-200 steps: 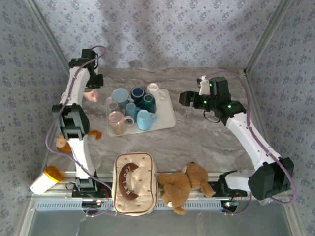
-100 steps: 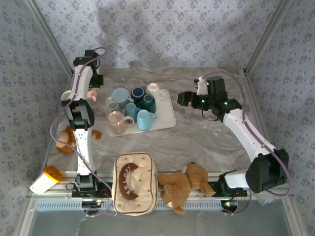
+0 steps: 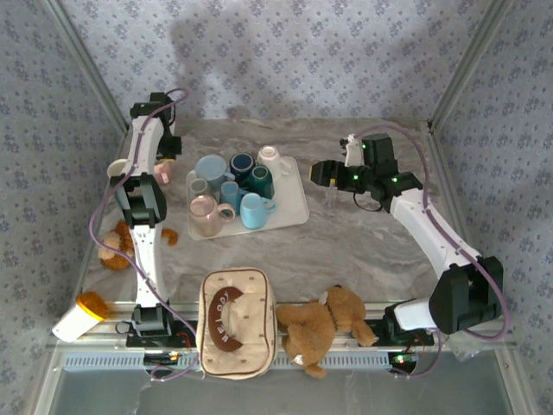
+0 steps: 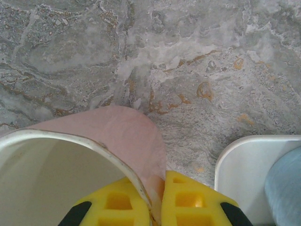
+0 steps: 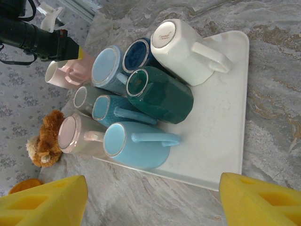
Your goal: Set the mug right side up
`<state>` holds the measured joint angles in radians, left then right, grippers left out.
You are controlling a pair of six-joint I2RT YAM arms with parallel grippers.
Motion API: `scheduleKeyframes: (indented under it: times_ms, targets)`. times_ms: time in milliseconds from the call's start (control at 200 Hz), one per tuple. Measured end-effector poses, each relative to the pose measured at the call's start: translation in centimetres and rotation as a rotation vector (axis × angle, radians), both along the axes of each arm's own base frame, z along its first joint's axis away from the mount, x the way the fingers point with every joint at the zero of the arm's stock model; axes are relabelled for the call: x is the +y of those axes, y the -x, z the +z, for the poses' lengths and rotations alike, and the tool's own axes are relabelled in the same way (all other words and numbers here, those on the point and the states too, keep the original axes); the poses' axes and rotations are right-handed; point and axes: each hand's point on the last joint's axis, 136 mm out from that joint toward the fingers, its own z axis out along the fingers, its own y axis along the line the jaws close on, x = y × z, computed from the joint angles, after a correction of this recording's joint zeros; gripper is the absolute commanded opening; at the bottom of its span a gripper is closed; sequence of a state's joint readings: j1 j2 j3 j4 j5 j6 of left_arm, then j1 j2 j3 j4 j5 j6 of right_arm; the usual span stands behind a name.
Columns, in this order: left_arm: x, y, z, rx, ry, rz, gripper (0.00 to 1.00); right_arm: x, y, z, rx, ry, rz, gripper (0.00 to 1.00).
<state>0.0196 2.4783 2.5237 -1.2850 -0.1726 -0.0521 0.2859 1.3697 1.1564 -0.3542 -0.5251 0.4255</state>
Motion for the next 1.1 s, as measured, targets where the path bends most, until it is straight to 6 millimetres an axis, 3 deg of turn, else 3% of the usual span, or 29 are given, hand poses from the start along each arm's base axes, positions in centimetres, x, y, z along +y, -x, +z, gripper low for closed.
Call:
scheduleKeyframes:
  times_ms: [420,805,939,1099]
  targets:
    - [-0.2,0.1,0.1,0.005,0.011,-0.020,0.40,0.2,-0.1,0.1,0.000,-0.014,0.006,0.76]
    - [0.4,0.2,1.8,-0.020,0.014,-0.011,0.48,0.4,0.0,0.1,0.001,-0.015,0.008,0.81]
    - [0.1,0.8,4.5,-0.059,0.021,-0.009,0.54,0.3,0.0,0.3,-0.004,-0.014,0.006,0.89]
    - [-1.6,3.3,10.5,-0.157,0.019,-0.041,0.62,0.0,0.4,1.1,-0.036,-0.008,0.000,0.91]
